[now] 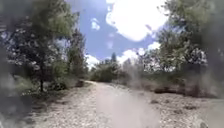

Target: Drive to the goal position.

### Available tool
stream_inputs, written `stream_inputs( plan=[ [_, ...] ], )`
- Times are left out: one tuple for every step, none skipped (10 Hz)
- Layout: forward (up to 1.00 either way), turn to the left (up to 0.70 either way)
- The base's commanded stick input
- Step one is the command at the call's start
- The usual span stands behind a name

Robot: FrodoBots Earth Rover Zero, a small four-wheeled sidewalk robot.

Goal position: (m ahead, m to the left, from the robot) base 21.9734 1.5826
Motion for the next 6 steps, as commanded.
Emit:
stream_inputs(
  plan=[
    [0.45,0.00],
    [0.45,0.00],
    [0.45,0.00],
    [0.45,0.00],
    [0.45,0.00],
    [0.45,0.00]
  ],
)
